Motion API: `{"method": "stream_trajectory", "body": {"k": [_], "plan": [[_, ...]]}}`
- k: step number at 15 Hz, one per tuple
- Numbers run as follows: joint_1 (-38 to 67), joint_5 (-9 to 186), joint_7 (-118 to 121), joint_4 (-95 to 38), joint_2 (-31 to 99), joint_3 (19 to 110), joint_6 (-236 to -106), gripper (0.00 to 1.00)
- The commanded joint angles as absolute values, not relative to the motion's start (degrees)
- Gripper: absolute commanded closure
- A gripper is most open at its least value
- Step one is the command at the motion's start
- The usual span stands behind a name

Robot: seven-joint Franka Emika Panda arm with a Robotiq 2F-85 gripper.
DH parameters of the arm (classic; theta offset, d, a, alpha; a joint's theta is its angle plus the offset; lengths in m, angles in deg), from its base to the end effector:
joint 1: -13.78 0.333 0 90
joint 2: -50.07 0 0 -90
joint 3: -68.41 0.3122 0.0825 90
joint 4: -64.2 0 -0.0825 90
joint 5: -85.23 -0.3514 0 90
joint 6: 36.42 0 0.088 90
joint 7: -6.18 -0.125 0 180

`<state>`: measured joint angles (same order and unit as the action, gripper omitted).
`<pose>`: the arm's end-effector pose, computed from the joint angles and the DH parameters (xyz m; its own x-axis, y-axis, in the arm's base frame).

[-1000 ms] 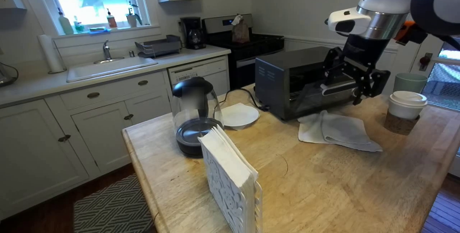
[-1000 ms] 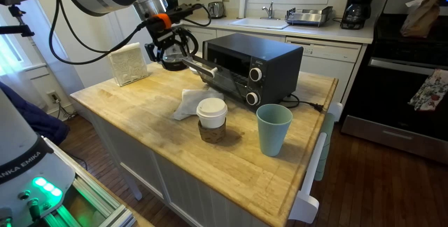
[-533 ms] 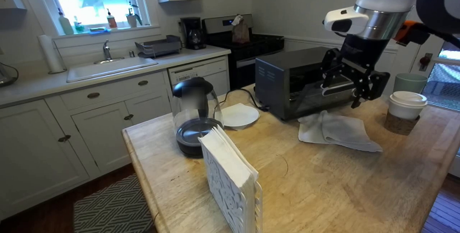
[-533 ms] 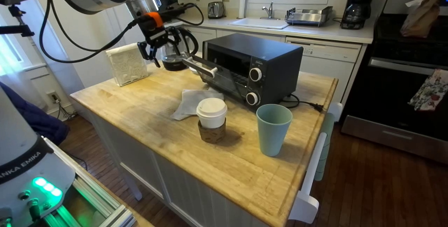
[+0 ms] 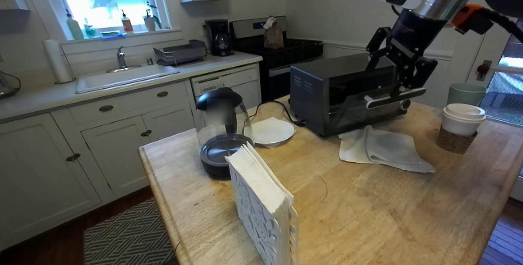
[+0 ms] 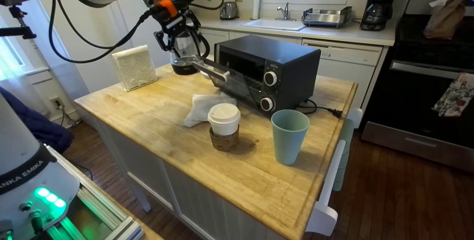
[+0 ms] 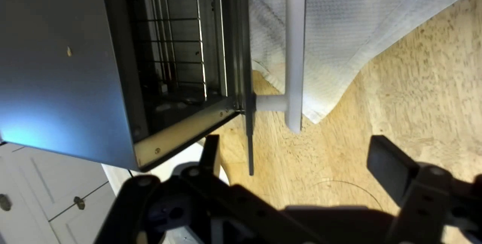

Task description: Open the oven door

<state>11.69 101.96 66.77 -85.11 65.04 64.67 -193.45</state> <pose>0.4352 -0.0350 0.3869 0.3589 0.9333 0.0125 0.8502 -0.3324 0.4083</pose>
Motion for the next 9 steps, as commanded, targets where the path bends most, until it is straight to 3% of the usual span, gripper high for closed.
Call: {"method": "stream_trajectory", "body": {"k": [1,9], "plan": [[11.6,101.1,66.3,-81.7,62.3,62.8,-189.4,0.00],[12.2,91.8,71.3,-75.1,56.9,59.6,-179.6,0.00]]}}
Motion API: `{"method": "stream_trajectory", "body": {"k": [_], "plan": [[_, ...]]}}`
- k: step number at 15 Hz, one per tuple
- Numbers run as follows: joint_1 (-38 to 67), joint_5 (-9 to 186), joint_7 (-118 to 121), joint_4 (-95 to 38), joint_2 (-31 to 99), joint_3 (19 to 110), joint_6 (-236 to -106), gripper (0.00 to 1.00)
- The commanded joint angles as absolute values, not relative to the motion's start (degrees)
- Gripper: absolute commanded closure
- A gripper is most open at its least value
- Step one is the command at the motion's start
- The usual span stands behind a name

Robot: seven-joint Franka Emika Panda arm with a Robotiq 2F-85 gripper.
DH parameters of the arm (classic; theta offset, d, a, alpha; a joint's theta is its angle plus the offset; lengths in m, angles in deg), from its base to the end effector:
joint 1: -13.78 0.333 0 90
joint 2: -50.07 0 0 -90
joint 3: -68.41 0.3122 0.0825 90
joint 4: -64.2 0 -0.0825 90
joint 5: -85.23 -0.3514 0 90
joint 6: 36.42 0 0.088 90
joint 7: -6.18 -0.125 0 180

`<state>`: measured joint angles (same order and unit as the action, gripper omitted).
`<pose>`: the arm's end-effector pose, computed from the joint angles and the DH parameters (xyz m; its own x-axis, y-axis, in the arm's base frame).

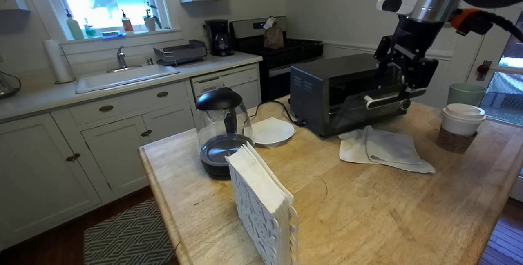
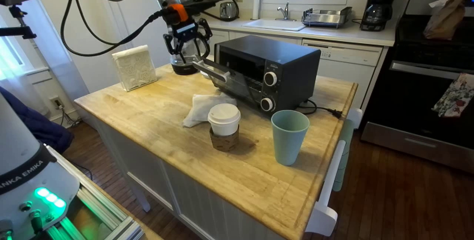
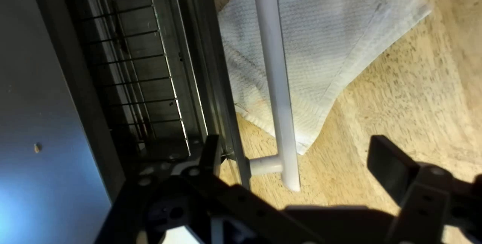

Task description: Open the oven door

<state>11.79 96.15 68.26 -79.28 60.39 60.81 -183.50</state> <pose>0.4473 -0.0744 0.3738 0.4855 0.8742 0.0072 0.8436 -0.4707 0.2584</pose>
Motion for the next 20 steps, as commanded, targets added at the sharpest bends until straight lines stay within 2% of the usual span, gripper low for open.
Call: {"method": "stream_trajectory", "body": {"k": [1,5,14,20], "plan": [[11.9,90.9,71.7,-74.2,56.0,59.5,-178.5,0.00],[10.9,88.0,73.5,-70.7,52.3,59.3,-175.0,0.00],[11.4,90.4,78.5,-70.0,48.3,62.8,-157.5,0.00],[10.7,90.3,77.8,-71.2,51.8,63.8,-161.5,0.00]]}}
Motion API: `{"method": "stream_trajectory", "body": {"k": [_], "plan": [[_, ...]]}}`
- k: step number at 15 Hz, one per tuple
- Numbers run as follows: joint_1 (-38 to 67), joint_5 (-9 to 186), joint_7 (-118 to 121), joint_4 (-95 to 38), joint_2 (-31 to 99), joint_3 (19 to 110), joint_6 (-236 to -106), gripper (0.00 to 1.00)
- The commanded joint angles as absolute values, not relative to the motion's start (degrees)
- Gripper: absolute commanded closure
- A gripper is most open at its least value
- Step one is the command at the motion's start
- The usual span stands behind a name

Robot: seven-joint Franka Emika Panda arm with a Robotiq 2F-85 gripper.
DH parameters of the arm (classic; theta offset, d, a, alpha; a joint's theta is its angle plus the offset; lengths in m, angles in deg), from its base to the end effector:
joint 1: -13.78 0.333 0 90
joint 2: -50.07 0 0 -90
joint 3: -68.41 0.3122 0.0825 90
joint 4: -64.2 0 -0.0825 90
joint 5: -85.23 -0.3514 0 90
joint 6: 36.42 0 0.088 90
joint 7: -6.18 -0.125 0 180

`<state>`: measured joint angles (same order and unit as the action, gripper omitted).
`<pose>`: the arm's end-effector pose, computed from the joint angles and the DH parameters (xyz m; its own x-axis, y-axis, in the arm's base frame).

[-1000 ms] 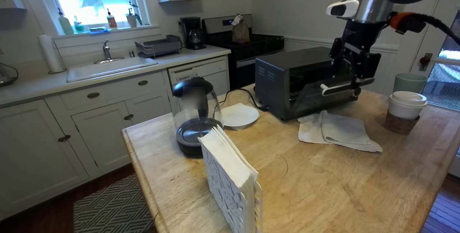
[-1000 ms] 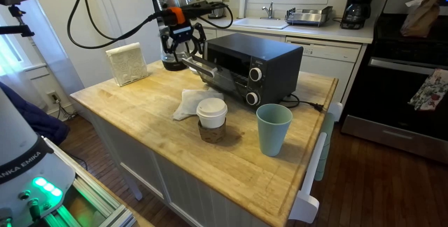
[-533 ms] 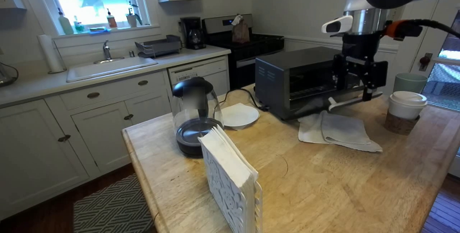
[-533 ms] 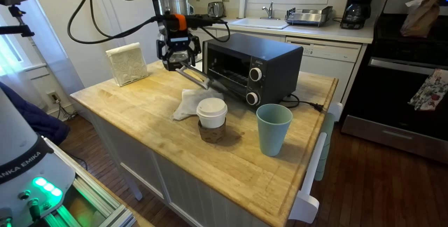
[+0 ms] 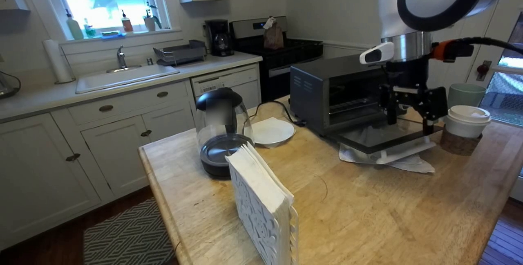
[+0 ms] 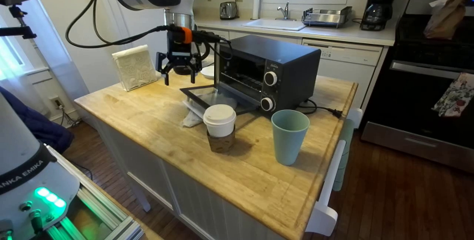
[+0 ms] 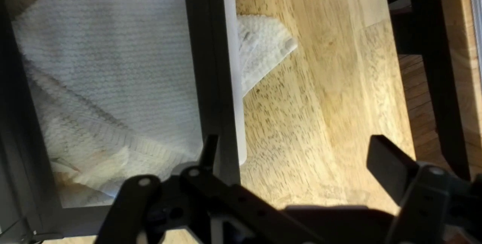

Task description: Open the oven door

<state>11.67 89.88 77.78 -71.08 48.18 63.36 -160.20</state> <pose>0.4449 -0.0605 0.2989 0.3679 0.9210 -0.1285 0.8993 -0.3875 -0.2026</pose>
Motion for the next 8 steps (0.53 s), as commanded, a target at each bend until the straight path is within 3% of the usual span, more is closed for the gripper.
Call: {"method": "stream_trajectory", "body": {"k": [1,6,8], "plan": [[10.6,90.2,77.8,-71.4,53.0,63.6,-162.4,0.00],[9.9,94.2,76.5,-72.6,60.4,62.7,-163.5,0.00],[10.4,92.5,77.5,-70.6,57.8,62.6,-162.5,0.00]]}}
